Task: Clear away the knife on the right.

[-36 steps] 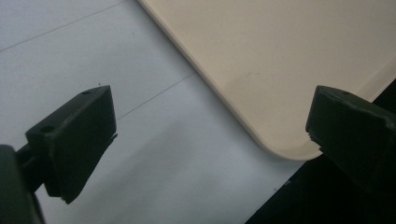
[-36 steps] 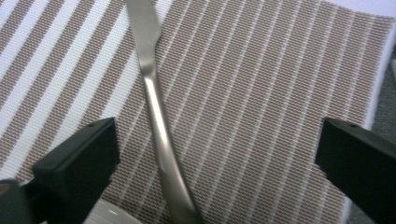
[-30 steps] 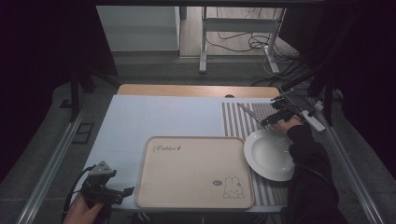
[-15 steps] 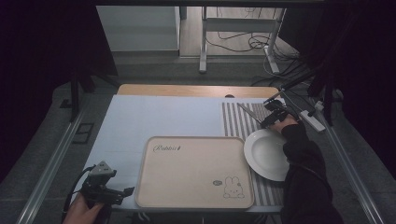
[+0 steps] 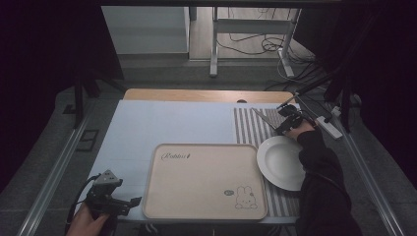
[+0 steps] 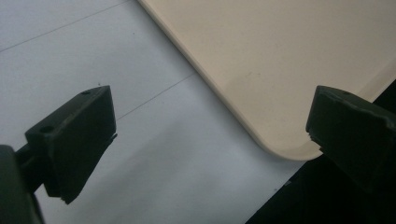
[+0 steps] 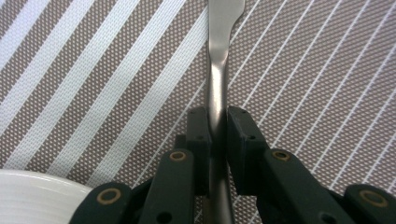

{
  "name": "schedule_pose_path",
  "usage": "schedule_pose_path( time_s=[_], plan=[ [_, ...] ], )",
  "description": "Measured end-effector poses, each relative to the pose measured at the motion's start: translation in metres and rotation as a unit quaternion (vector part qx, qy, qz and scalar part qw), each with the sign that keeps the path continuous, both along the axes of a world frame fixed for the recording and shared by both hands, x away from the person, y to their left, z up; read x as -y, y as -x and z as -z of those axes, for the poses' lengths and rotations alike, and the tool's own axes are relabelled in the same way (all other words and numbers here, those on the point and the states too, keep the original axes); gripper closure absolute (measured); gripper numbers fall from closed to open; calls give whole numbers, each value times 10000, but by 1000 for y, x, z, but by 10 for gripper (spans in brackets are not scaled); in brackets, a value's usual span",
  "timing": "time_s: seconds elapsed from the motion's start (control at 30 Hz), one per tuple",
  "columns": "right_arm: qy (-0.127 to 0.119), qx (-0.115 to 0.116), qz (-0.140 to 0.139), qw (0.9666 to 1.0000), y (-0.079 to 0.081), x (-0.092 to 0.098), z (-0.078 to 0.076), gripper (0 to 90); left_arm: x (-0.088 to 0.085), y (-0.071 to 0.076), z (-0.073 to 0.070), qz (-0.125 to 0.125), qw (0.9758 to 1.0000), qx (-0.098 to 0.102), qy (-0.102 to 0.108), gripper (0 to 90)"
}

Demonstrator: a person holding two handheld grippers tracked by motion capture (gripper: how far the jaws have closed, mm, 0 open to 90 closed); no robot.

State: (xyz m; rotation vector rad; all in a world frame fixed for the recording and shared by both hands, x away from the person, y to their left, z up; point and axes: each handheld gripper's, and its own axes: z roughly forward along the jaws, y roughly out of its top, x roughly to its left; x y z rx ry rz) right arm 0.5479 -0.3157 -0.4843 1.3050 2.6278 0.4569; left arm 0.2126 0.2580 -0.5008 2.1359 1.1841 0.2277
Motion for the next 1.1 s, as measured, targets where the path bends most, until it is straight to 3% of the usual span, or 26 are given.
schedule_pose_path(
  time_s=[0.33,0.6,0.87,1.1],
  plan=[
    [-214,313,151,9992,-1,11,-13,807,0,0,0,-6,10000,-7,-7,26],
    [-538,445,253,9972,3,17,-23,807,0,0,0,-13,10000,-13,-14,26],
    [-797,591,245,9948,17,13,-34,807,0,0,0,-15,10000,-12,-26,27],
    [-865,642,156,9941,31,8,-37,807,1,0,0,-17,10000,-18,-28,27]
  ],
)
